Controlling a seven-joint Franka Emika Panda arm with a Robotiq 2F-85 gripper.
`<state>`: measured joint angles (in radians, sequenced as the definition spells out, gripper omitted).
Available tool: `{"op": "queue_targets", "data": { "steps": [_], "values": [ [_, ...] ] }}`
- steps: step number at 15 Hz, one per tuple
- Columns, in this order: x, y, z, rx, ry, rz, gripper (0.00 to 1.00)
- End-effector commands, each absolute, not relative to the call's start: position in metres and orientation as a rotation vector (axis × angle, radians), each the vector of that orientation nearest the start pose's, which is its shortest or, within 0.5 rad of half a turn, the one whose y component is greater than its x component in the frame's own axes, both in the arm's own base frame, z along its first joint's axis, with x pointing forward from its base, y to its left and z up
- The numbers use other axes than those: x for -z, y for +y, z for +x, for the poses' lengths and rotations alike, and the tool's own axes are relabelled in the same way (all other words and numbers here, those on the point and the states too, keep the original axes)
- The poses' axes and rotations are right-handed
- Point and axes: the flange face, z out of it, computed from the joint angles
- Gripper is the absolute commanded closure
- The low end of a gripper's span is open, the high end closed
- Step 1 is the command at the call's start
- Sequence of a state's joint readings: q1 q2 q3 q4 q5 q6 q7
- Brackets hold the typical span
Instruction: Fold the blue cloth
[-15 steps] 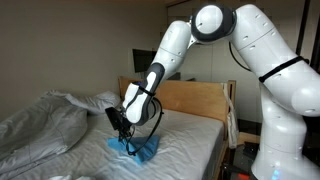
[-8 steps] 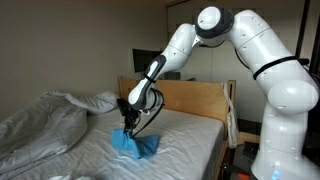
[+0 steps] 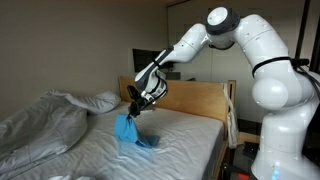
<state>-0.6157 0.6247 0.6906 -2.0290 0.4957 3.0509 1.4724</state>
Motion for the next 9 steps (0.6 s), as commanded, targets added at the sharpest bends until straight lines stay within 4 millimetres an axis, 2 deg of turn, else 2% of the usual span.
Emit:
{"op": "queue_targets", "data": {
  "steps": [1,9],
  "values": [
    [-0.23,-0.045,0.636,-0.156,2.132,-1.22,0.96],
    [-0.191,-0.084,0.632,-0.31,2.228,-1.172,0.96]
  ]
}}
